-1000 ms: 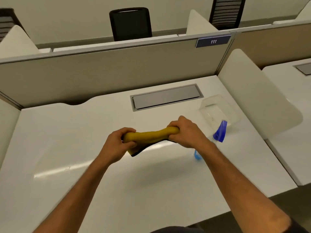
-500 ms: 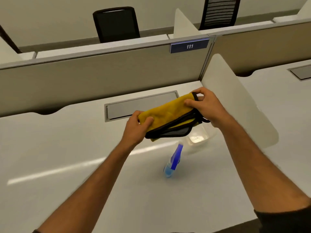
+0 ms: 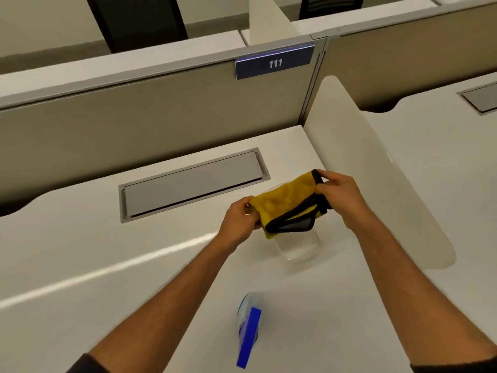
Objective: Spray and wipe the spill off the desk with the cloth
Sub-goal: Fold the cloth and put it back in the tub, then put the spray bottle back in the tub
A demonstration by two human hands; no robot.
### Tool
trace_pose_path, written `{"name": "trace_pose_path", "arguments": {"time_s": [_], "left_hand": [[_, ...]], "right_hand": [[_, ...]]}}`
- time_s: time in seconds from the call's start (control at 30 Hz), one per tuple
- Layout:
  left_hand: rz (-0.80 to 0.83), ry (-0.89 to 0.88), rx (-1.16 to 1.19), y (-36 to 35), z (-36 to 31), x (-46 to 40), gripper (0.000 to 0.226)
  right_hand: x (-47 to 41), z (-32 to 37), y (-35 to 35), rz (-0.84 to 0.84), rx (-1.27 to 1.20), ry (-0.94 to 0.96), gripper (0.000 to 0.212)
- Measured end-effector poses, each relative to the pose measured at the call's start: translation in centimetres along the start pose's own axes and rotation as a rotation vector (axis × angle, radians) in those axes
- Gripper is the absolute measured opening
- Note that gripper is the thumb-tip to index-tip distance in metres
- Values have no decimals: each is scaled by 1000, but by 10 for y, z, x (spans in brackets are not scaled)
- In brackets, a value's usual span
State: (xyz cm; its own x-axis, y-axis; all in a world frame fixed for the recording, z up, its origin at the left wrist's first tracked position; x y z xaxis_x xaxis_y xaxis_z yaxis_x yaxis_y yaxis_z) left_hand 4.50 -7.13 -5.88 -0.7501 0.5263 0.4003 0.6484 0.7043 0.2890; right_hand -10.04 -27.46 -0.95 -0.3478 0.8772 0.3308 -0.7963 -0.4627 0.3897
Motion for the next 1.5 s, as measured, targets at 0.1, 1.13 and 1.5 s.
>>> {"name": "trace_pose_path", "arguments": {"time_s": [0.1,1.13,1.5], "left_hand": [[-86,-29,-82,-17,11,-19,31],[206,-166,-782,65,94,145,54],[40,-170,-417,25,78,209,61]], "right_hand": [[-21,-18,-11,1,116,40,53],[206,-57,-48,576,458,439,43],[256,-80,-61,485,205,256,63]]}}
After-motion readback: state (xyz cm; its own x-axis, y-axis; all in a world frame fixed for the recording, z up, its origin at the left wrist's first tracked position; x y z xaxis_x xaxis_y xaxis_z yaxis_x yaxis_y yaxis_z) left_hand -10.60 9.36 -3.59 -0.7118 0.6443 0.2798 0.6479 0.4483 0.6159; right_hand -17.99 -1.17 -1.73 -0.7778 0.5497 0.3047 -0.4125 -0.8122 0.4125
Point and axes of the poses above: each hand's wrist, its own x-axis away from the middle knuckle, its own y-axis out of the back of the hand, z = x × y, the point moved 5 cm from there along -x, towards the middle knuckle, and after that the axes turned 11 degrees about -z, right-handed, at the moved point
